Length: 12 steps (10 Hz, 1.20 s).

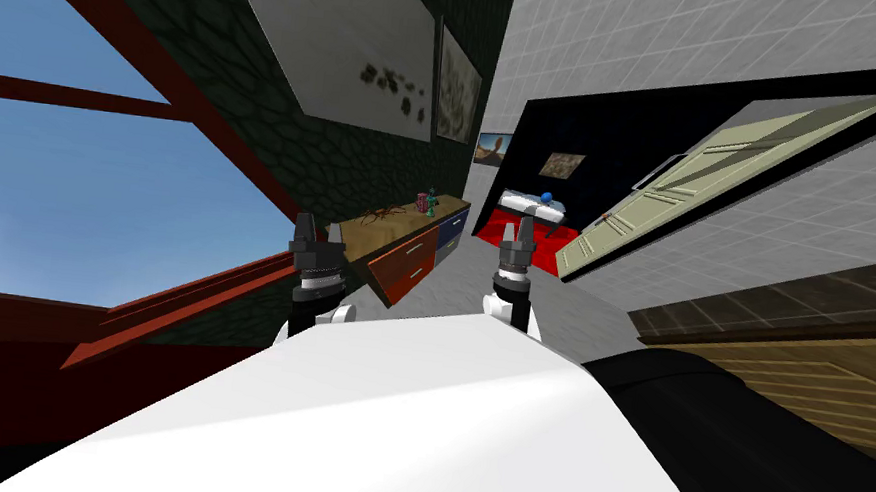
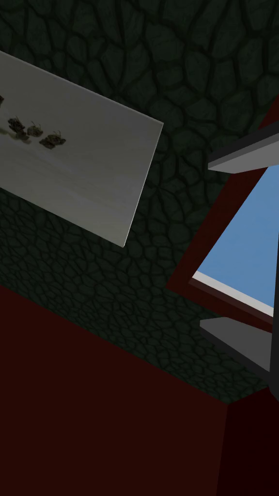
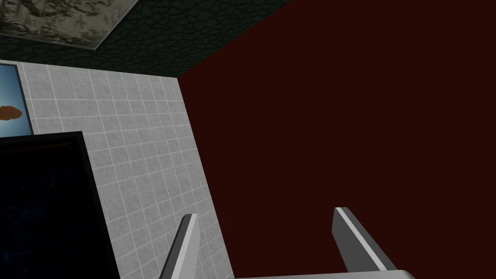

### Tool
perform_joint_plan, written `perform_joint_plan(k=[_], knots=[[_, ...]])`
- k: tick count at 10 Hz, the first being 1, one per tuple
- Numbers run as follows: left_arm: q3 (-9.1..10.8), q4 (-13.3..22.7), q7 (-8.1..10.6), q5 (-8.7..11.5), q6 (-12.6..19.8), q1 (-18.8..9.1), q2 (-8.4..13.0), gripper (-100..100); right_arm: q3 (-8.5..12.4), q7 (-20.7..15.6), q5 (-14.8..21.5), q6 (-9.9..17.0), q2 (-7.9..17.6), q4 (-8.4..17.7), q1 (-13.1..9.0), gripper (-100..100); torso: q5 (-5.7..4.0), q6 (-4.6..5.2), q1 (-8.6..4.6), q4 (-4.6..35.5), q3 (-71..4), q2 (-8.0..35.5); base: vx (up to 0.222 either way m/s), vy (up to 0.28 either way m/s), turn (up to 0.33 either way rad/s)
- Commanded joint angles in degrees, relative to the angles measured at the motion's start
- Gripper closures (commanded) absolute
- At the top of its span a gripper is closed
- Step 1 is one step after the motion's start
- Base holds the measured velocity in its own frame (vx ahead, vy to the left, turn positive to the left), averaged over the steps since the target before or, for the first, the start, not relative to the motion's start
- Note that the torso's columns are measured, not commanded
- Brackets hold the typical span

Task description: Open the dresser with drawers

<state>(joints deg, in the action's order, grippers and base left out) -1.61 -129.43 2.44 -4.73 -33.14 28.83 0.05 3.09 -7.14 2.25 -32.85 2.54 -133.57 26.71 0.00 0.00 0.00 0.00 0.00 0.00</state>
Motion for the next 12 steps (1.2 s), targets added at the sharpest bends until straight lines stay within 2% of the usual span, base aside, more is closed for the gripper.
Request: perform_joint_plan(k=[1, 9, 10, 12], knots=[[0.0, 0.0, 0.0, 0.0, 0.0, 0.0, 0.0, 0, 0.0, 0.0, 0.0, 0.0, 0.0, 0.0, 0.0, 0, 0.0, 0.0, 0.0, 2.35, -4.67, 2.32, 0.0, 0.0, 0.0], [0.0, -0.02, 0.0, 0.0, -0.01, 0.0, 0.0, 0, 0.0, 0.0, 0.0, -0.01, 0.0, -0.02, 0.0, 0, 0.0, 0.0, 0.0, 35.37, -70.73, 35.39, 0.0, 0.0, 0.0], [0.06, 0.37, 0.12, 0.05, 0.23, -0.15, 1.76, -100, 0.0, 0.0, 0.0, -0.01, 0.0, -0.02, 0.0, 0, 0.0, 0.0, 0.0, 39.6, -79.19, 39.62, 0.021, -0.015, 0.035], [0.19, 1.29, 0.41, 0.17, 0.79, -0.51, 4.1, -100, 0.0, 0.0, 0.0, 0.0, -0.01, 0.01, 0.01, 0, -0.02, 0.0, -0.08, 42.02, -84.31, 41.99, 0.046, -0.043, 0.071]])
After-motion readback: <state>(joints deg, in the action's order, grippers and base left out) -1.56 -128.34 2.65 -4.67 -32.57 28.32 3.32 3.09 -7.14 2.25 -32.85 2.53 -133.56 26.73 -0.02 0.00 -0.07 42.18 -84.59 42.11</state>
